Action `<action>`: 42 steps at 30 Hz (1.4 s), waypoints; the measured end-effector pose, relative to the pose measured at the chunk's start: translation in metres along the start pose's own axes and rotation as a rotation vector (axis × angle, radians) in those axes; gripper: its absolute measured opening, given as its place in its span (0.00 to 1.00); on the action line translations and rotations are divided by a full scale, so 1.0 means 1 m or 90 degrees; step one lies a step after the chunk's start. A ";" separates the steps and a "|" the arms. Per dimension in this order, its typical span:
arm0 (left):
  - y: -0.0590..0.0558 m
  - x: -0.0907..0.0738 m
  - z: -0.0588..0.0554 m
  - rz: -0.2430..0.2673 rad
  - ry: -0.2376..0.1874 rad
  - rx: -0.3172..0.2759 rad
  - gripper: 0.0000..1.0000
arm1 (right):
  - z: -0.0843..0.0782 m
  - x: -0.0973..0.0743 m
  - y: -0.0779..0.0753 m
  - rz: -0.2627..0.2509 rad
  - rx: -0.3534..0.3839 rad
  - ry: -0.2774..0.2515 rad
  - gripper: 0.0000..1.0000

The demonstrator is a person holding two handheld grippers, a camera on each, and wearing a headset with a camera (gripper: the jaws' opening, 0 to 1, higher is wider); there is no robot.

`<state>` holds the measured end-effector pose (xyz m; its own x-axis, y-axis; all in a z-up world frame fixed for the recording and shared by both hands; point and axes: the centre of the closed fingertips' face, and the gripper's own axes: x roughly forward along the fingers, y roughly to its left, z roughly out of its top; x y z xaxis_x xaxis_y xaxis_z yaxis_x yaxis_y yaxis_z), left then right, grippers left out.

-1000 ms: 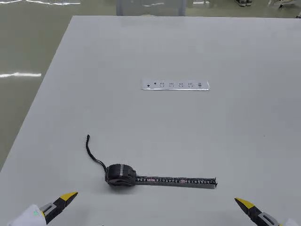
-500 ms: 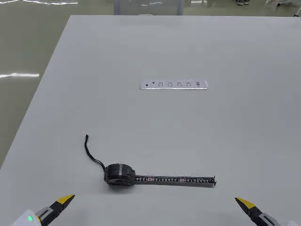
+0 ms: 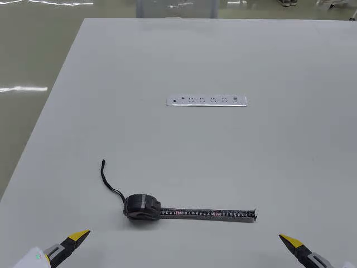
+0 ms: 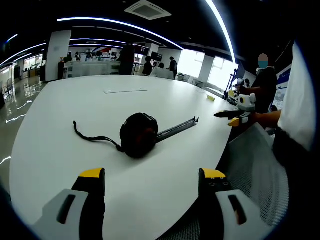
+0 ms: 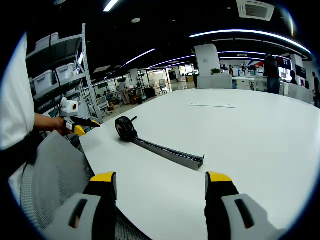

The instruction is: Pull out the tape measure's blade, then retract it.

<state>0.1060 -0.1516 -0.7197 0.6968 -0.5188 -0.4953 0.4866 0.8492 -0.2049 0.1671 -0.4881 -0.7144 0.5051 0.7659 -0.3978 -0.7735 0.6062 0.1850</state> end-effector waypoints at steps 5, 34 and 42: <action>0.000 0.001 -0.002 0.000 0.005 -0.002 0.74 | 0.000 0.001 0.001 0.002 0.001 -0.001 0.72; -0.001 0.017 0.001 0.021 0.016 -0.029 0.74 | 0.006 0.012 -0.005 0.017 -0.010 0.002 0.71; 0.003 0.024 0.001 0.043 0.024 -0.037 0.74 | 0.006 0.017 -0.007 0.021 -0.013 0.004 0.71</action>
<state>0.1244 -0.1618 -0.7310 0.7060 -0.4571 -0.5410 0.4068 0.8870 -0.2186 0.1834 -0.4786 -0.7171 0.4771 0.7835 -0.3980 -0.7974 0.5764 0.1789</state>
